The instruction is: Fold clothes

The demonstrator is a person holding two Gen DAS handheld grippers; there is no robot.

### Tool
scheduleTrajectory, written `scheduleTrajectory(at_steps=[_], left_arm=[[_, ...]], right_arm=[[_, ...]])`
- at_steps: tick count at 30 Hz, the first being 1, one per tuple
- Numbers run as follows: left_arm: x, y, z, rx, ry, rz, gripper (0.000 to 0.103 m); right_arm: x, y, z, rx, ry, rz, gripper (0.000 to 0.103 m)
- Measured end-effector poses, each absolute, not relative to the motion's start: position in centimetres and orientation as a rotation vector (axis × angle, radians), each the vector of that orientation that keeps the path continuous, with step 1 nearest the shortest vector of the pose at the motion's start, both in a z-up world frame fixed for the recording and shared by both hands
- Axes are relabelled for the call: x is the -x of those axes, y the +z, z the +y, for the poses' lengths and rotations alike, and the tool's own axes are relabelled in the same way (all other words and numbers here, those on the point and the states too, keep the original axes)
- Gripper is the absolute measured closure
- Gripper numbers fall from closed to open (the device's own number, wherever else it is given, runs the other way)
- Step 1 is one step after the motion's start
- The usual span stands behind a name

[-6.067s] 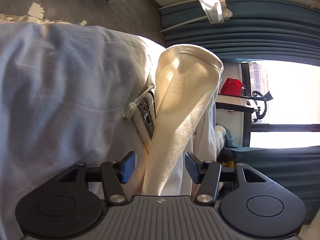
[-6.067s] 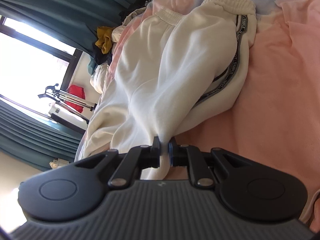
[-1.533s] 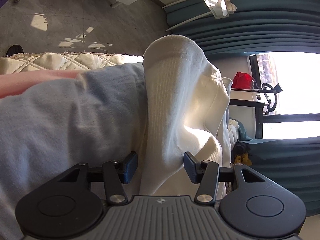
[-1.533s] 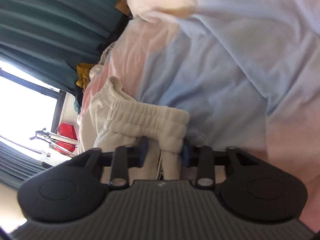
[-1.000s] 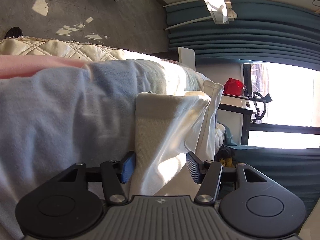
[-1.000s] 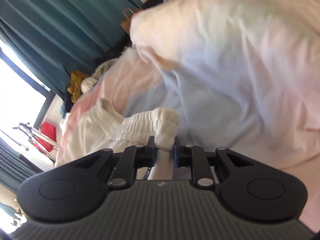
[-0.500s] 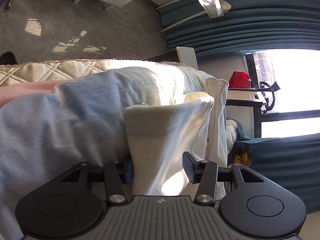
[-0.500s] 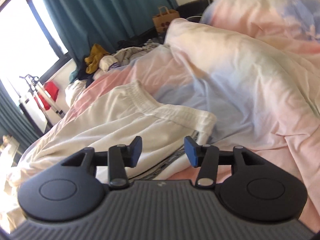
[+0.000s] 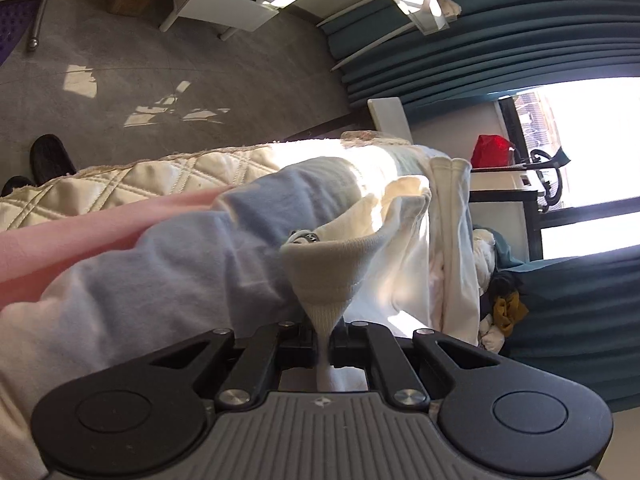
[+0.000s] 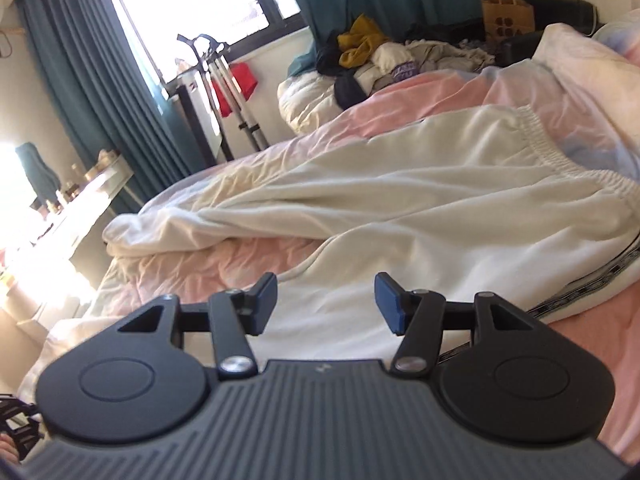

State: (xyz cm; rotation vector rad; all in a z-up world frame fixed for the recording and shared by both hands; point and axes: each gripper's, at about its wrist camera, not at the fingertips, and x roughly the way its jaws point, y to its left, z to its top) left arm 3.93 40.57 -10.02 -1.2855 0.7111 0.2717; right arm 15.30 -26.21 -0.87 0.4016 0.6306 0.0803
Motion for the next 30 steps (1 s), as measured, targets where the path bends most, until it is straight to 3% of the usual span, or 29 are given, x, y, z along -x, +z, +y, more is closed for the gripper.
scheduleTrajectory(at_steps=[3,6,8,13,16,21,30], left_arm=[[-3.1,-9.9,41.1,1.291,0.232,0.675,0.095],[-2.2,-7.4,40.6,1.183,0.208,0.652,0.073],[-1.0,-5.4,40.1,1.129,0.207,0.629,0.050],[0.2,0.1,37.7,0.996,0.221,0.554,0.027],[-3.2,2.6,36.2,0.946,0.201,0.558,0.027],[-15.3,4.1,33.1,0.886,0.142,0.597,0.026],[-37.5,-0.7,31.2,0.825,0.213,0.608,0.028]], right_arm=[[-16.3,-2.0,-23.2,-0.366,0.100,0.656,0.047],[-16.7,-2.5,-21.5,-0.348,0.129,0.652,0.047],[-17.1,-2.7,-20.9,-0.326,0.135,0.649,0.047],[-18.1,-3.6,-19.9,-0.289,0.157,0.645,0.047],[-18.4,-4.4,-18.9,-0.276,0.184,0.653,0.047],[-18.6,-5.4,-17.8,-0.253,0.233,0.656,0.047],[-21.0,-8.3,-18.5,-0.301,0.233,0.696,0.046]])
